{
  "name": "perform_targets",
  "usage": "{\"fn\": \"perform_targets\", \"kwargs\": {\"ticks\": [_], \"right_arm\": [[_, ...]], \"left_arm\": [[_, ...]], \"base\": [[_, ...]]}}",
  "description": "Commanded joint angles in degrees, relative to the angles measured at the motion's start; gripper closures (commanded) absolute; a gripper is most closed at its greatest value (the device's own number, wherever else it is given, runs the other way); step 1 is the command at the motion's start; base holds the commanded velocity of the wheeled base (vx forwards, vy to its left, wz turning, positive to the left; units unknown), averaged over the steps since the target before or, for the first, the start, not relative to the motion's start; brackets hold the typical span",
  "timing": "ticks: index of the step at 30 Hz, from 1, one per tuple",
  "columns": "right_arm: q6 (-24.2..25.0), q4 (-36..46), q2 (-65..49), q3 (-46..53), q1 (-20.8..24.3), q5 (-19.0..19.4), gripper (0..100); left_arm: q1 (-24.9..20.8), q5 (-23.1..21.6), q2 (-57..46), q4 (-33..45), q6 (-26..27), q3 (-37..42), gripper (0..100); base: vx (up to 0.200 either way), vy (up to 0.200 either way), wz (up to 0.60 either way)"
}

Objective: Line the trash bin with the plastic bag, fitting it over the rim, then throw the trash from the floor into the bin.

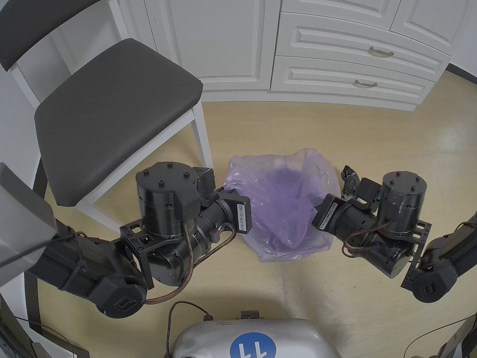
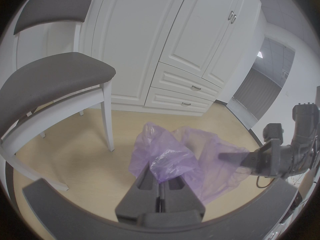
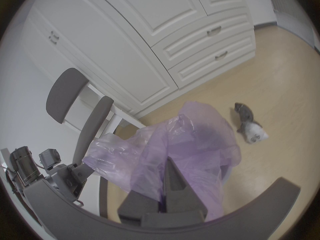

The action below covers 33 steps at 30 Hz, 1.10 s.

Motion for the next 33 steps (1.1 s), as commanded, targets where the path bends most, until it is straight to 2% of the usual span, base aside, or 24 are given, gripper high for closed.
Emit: {"fn": "perform_targets", "kwargs": {"ticks": [1, 8, 12, 16, 17, 21, 23, 24, 28, 32, 33], "right_arm": [[4.2, -0.7, 7.3, -3.4, 0.6, 1.0, 100], [9.9, -0.7, 13.8, -7.6, -0.6, 1.1, 100], [9.8, -0.2, 14.0, -8.2, -3.9, 1.5, 100], [9.0, 0.5, 9.8, -7.4, -8.5, 4.4, 100], [9.0, 0.5, 9.8, -7.4, -8.5, 4.4, 100], [7.4, 7.1, 4.9, -7.3, -13.6, 8.5, 100], [7.3, 8.6, 4.4, -8.0, -14.4, 9.0, 100], [7.3, 11.8, 3.9, -9.4, -15.9, 9.3, 100], [7.2, 13.3, 3.9, -10.1, -17.3, 9.4, 100], [6.5, 13.4, 3.8, -10.2, -18.3, 9.4, 100], [5.0, 13.5, 3.7, -10.0, -19.2, 9.5, 100]], "left_arm": [[0.3, -0.1, -3.8, 2.3, 0.0, 0.6, 100], [0.1, 0.0, -5.2, 2.0, 0.0, 0.8, 100], [1.0, -0.5, -1.7, 1.7, -0.5, -0.3, 100], [2.0, -1.0, 4.5, -2.7, -3.4, -3.2, 100], [2.0, -1.0, 4.5, -2.7, -3.4, -3.2, 100], [2.1, -1.2, 8.3, -3.5, -5.8, -5.6, 100], [2.1, -1.2, 9.5, -3.8, -6.6, -6.5, 100], [2.1, -1.2, 12.3, -4.2, -10.1, -9.8, 100], [2.3, -1.1, 16.5, -4.5, -18.3, -15.6, 100], [2.4, -1.1, 19.2, -4.0, -23.4, -19.1, 100], [2.4, -1.1, 20.2, -4.1, -25.4, -20.3, 100]], "base": [[0.0, 0.0, 0.0], [0.0, 0.0, 0.0], [0.0, 0.0, 0.0], [0.0, 0.0, 0.0], [0.0, 0.0, 0.0], [0.0, 0.0, 0.0], [0.0, 0.0, 0.0], [0.0, 0.0, 0.0], [0.0, 0.0, 0.0], [0.0, 0.0, 0.0], [0.0, 0.0, 0.0]]}}
